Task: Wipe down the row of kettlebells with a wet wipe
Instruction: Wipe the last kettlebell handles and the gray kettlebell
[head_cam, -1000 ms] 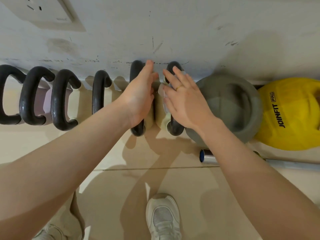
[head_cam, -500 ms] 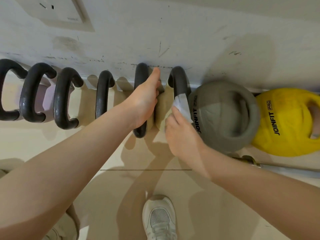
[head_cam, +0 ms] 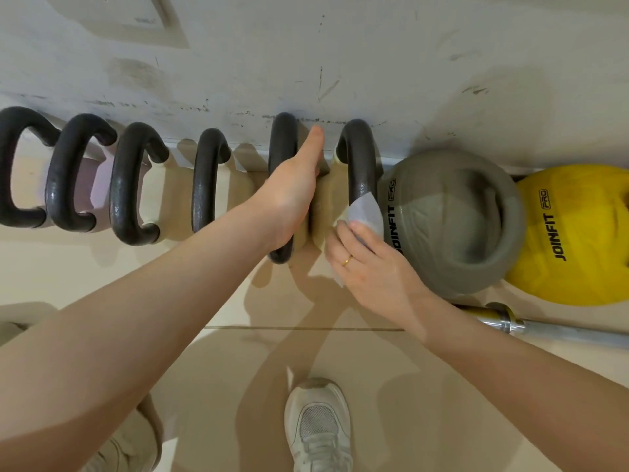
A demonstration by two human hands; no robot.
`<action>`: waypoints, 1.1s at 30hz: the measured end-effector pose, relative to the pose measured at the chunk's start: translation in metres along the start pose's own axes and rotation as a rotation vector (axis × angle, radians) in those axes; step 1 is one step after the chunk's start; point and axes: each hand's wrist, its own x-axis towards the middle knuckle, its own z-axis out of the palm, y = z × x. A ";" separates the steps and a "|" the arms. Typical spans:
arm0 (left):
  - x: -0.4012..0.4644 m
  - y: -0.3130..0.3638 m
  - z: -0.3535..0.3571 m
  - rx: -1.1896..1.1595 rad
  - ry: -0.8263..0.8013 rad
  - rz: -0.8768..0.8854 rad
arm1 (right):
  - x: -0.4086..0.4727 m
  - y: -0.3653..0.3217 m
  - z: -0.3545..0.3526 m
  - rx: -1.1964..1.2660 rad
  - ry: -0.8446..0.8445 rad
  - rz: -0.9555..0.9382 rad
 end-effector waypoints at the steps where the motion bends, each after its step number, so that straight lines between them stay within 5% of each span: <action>1: 0.001 0.000 0.000 0.005 -0.003 -0.006 | -0.002 -0.001 0.005 0.079 0.096 0.029; 9: -0.004 -0.001 0.008 0.062 0.068 0.139 | 0.046 0.053 -0.016 0.945 0.159 0.533; 16: 0.002 0.005 0.016 0.096 0.145 0.101 | 0.045 0.059 -0.029 1.912 -0.042 0.996; 19: 0.006 0.002 0.019 0.170 0.132 0.116 | 0.049 0.068 -0.024 2.156 0.085 1.251; 23: 0.006 0.000 0.020 0.218 0.114 0.099 | 0.072 0.074 -0.013 1.953 0.505 1.531; 26: 0.004 0.001 0.018 0.231 0.087 0.066 | 0.066 0.061 -0.009 1.782 0.413 1.459; 33: 0.005 0.002 0.028 0.374 -0.042 0.020 | 0.067 0.081 -0.023 1.984 0.093 1.251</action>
